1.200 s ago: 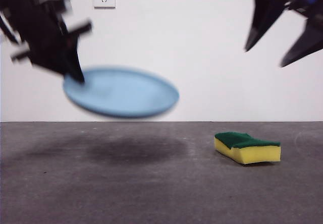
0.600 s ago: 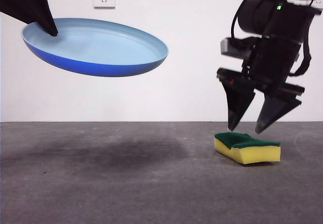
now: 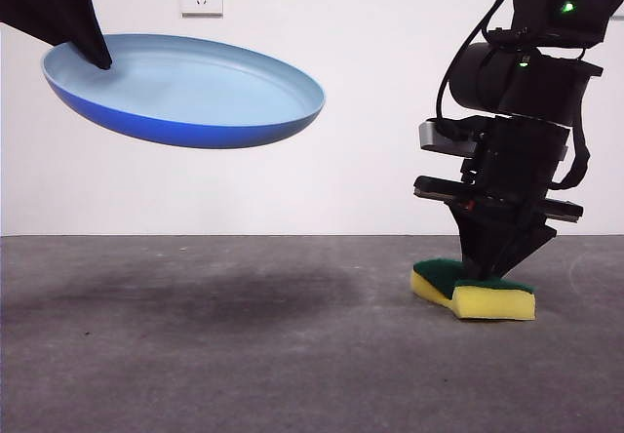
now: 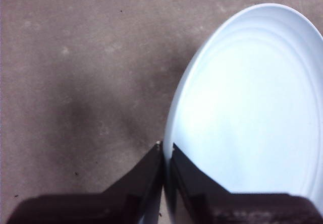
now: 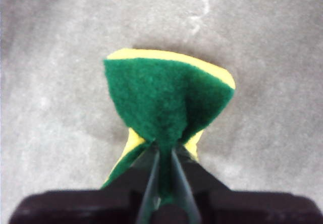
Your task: Pick up the plate,pick up the cloth,clean the plate with the cloth
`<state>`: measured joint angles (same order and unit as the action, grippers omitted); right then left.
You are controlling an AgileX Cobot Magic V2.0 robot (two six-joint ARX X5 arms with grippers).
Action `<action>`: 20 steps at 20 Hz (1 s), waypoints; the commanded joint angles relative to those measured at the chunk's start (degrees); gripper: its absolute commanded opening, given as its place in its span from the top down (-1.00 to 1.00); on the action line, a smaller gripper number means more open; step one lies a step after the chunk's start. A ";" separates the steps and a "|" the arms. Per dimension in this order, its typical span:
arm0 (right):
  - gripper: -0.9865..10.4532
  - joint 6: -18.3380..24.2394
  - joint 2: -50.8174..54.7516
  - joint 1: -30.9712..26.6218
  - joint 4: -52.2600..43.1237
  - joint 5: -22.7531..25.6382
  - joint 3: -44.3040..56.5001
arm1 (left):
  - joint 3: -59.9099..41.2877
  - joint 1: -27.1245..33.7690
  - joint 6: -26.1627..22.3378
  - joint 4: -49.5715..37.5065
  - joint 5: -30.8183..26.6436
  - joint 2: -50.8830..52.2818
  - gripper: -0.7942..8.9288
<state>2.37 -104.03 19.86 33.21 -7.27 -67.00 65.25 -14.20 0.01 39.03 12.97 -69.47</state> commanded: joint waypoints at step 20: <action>0.86 -4.26 19.19 15.17 -3.08 -2.84 0.44 | -0.26 -14.84 7.63 -16.46 -1.44 -20.33 0.85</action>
<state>-1.34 -84.36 34.92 30.09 -10.31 -66.96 65.25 -29.21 6.11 23.00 11.51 -89.73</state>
